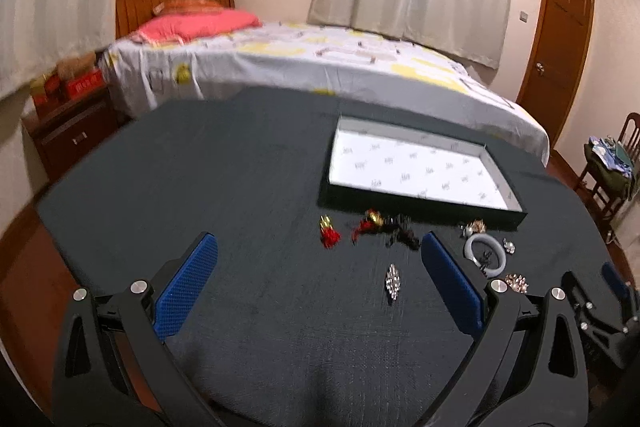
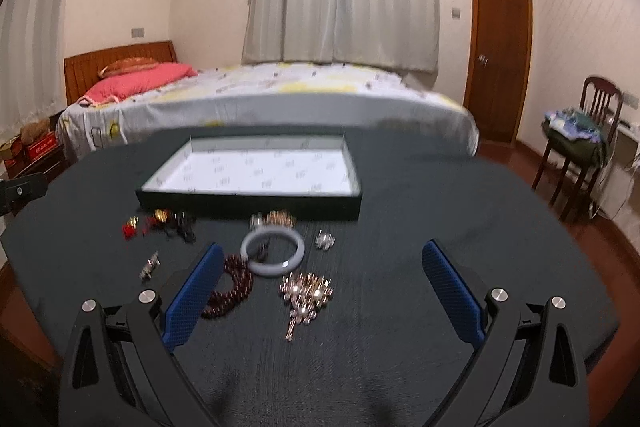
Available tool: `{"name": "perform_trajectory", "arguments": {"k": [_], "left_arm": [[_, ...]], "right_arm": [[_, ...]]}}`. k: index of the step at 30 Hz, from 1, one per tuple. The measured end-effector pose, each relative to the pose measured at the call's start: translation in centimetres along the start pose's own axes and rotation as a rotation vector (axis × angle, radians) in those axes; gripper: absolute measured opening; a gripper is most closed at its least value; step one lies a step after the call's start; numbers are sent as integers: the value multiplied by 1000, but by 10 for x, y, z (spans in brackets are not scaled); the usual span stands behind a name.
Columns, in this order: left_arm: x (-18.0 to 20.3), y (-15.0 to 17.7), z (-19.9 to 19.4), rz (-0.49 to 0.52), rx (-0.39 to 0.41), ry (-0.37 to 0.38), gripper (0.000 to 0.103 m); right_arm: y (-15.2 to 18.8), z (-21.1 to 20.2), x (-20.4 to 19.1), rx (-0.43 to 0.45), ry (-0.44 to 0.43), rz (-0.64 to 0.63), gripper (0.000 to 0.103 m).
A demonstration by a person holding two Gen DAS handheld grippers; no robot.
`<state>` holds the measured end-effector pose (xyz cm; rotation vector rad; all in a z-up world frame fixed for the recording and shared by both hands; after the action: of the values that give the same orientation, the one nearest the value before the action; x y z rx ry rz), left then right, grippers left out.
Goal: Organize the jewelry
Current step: 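Grasp the silver rhinestone brooch with the left tool while the right tool grasps the pearl cluster brooch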
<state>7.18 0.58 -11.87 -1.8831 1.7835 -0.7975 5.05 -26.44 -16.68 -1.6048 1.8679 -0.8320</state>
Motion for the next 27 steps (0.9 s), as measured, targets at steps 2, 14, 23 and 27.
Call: {"name": "perform_trajectory", "arguments": {"k": [2,14,23,27], "left_arm": [[1,3,14,1,-30,10,97],[6,13,76,24,-169,36,85],[8,14,90,24,-204,35,85],[10,15,93,29,-216,36,85]], "right_arm": [[4,11,-1,-31,-6,4,96],[12,80,2,-220,-32,44,67],[13,88,-2,-267,-20,9,67],[14,85,-2,-254,-33,-5,52]]}}
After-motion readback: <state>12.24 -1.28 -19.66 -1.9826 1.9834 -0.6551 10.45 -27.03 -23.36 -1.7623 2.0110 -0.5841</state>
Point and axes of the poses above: each gripper's, at about its wrist camera, not at the fingertips, and z roughly the way its jaws point, x to its right, y to its underside, the point moved 4 cm from there along z, roughly the way its jaws point, and after that the axes turned 12 degrees about -x, right-handed, at the moved point
